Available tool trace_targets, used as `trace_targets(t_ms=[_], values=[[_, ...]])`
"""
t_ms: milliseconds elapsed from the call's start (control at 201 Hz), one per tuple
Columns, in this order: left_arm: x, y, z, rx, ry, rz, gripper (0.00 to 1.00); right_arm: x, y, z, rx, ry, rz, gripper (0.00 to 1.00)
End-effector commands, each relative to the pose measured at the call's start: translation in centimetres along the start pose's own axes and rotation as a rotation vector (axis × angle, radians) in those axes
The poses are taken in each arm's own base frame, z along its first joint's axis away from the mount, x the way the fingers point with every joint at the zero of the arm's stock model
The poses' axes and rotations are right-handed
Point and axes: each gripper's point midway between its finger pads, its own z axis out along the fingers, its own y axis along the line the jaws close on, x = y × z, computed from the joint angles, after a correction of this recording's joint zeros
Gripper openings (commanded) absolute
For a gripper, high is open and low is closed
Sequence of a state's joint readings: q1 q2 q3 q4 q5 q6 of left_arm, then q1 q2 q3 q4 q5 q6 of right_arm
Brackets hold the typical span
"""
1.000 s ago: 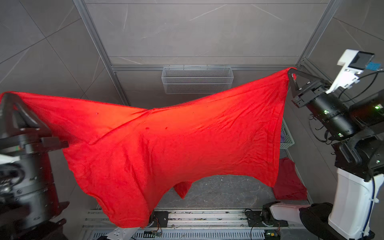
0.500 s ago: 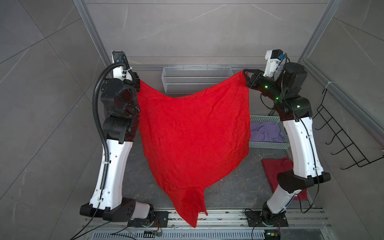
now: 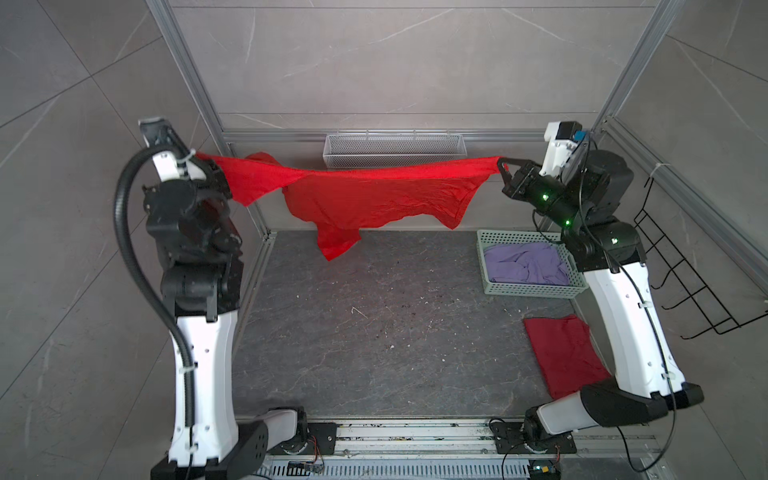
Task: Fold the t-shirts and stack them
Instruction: 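Lay the red t-shirt flat on the table and open both grippers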
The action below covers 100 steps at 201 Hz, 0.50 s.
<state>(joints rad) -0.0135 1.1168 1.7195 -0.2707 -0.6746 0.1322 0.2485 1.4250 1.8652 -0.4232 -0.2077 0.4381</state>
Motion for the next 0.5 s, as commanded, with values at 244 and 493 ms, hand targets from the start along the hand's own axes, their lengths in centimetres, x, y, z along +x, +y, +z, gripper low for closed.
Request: trace_targets(t_ms=[244,493], values=[[30.0,7.4,-13.7,-0.293,0.719,-0.249,0.0,29.9,-13.8,-0.3,0.31,0.57,0.267,0.0],[40.9,4.9,-20.3,-0.242,1.13,-0.312,0.0,39.2,-17.0,-4.0,0.475,0.741,0.41,0.0]])
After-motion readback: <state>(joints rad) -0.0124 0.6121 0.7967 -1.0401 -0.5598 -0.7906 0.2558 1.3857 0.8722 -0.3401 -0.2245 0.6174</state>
